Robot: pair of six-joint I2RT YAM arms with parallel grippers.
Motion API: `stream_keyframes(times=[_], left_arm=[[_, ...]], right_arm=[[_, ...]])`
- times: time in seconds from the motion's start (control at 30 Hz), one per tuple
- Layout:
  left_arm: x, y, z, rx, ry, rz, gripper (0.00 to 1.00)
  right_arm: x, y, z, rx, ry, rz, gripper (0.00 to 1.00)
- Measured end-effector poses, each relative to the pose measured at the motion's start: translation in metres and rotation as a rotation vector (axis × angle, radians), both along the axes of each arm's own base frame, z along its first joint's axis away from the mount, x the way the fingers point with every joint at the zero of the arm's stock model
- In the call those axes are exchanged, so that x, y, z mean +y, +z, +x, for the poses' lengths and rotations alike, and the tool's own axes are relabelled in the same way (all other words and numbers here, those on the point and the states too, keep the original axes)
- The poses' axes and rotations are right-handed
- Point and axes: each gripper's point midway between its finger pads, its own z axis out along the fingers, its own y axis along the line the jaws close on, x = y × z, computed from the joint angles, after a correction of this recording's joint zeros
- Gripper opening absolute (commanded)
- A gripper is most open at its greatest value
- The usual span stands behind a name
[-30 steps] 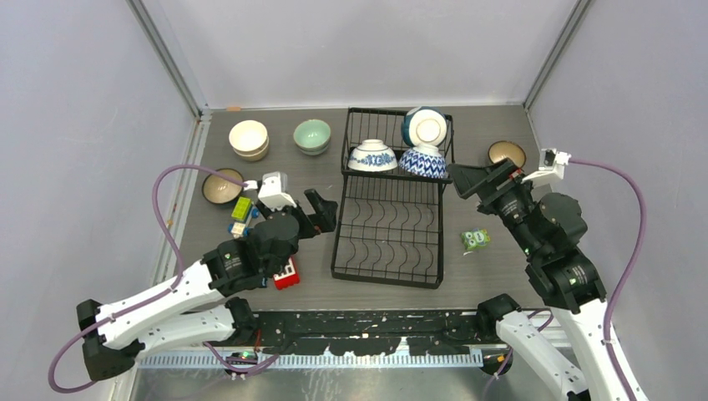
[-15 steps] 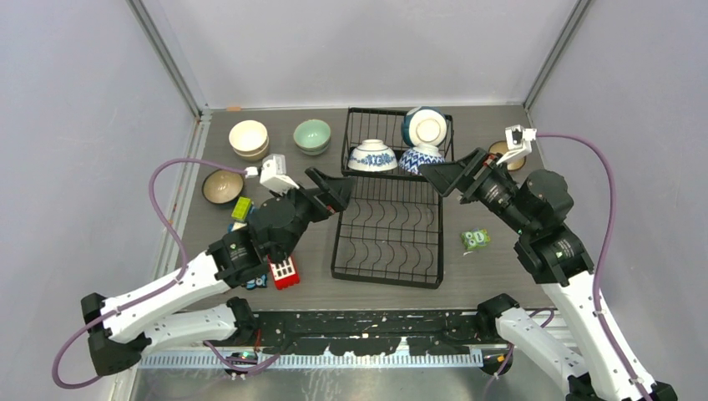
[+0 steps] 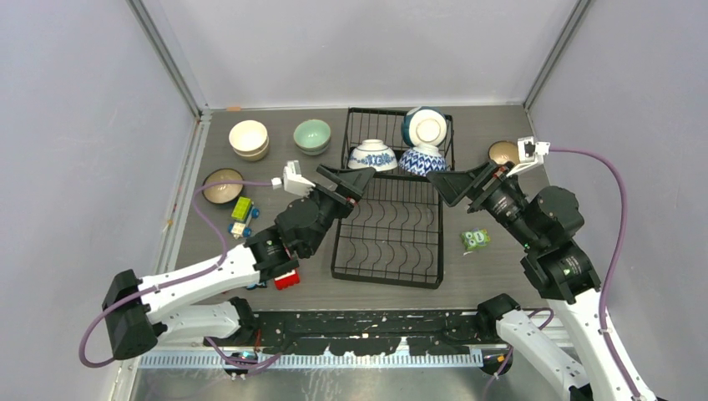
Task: Unload the bowls from the dish rack
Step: Pick up the bowl from the dish rack.
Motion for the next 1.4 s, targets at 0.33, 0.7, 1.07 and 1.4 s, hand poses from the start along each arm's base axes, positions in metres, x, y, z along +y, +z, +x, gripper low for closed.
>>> stream_keyframes(times=[0.33,0.7,1.07,1.4], left_arm=[[-0.011,-0.003,0.016,-0.003,0.053,-0.124,0.79],[-0.014,0.000,0.031,-0.026,0.092,-0.189,0.69],[-0.020,-0.004,0.034,-0.013,0.090,-0.213,0.66],[-0.024,-0.013,0.046,-0.015,0.109,-0.229,0.59]], right_arm=[[-0.005,-0.008,-0.002,0.006,-0.019,-0.016,1.00],[-0.003,-0.015,-0.004,0.014,-0.010,-0.029,1.00],[-0.002,-0.021,-0.005,0.012,-0.009,-0.067,1.00],[-0.005,-0.027,-0.006,0.016,-0.026,-0.097,1.00]])
